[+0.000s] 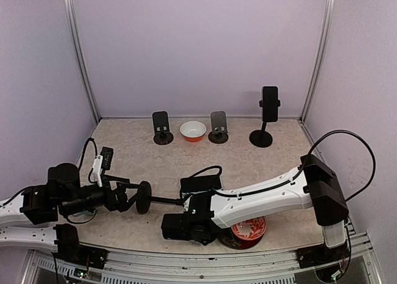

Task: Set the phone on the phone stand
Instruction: Pick up the phone stand with the phone from the center of the board.

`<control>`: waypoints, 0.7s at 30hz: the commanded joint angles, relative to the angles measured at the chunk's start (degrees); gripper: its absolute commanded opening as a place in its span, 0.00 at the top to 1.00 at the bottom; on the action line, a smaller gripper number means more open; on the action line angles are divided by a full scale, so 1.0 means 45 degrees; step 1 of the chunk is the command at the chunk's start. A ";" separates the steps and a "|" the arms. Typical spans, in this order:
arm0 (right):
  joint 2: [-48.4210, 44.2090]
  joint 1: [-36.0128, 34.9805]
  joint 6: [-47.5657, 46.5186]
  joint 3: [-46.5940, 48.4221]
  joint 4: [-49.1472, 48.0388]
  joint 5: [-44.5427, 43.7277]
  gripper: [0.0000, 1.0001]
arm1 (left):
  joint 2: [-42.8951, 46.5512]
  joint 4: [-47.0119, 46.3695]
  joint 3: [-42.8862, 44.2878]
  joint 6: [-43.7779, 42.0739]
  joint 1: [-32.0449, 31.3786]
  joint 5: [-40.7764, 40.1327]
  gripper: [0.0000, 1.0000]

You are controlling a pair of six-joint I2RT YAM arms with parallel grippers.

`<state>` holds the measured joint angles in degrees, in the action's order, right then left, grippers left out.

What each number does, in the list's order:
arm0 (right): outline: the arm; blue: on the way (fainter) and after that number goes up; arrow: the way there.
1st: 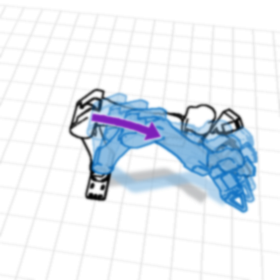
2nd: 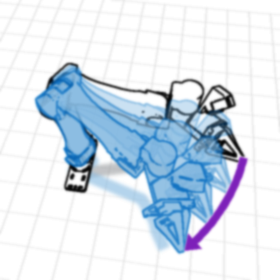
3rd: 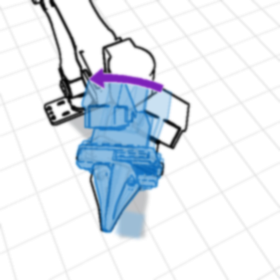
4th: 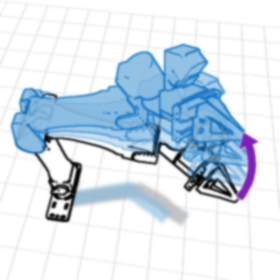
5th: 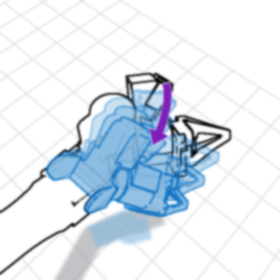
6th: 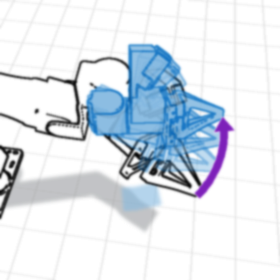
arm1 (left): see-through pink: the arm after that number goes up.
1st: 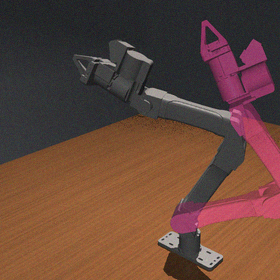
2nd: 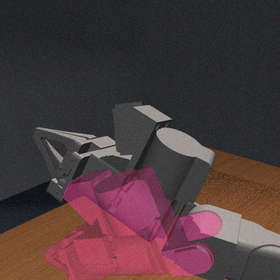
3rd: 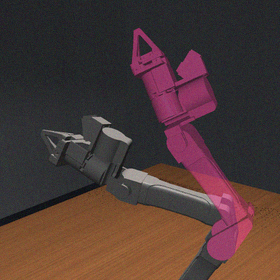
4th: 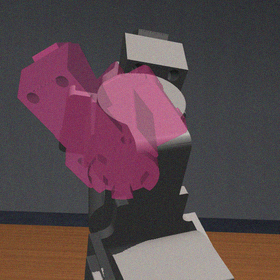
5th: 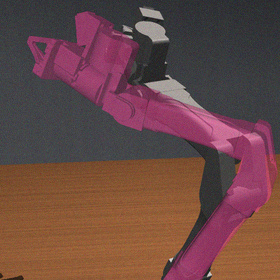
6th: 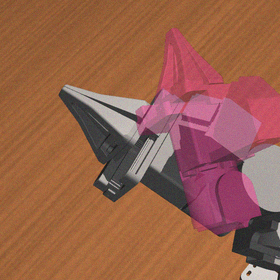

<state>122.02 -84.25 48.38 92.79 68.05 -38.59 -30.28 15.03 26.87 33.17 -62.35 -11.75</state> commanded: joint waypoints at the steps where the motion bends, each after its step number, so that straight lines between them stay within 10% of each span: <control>1: -0.0510 0.0109 0.0390 -0.0750 -0.0044 0.0235 0.00 | 0.0320 -0.0133 -0.0153 0.0029 0.0085 0.0159 0.01; 21: 0.0361 0.0591 -0.0466 -0.0445 -0.1095 -0.0681 0.11 | 0.0400 -0.0215 -0.0300 0.0108 0.0086 0.0208 0.01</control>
<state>122.78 -82.17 46.50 88.75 63.96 -39.33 -29.15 15.00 26.28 33.36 -62.35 -11.18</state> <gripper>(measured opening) 0.921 0.987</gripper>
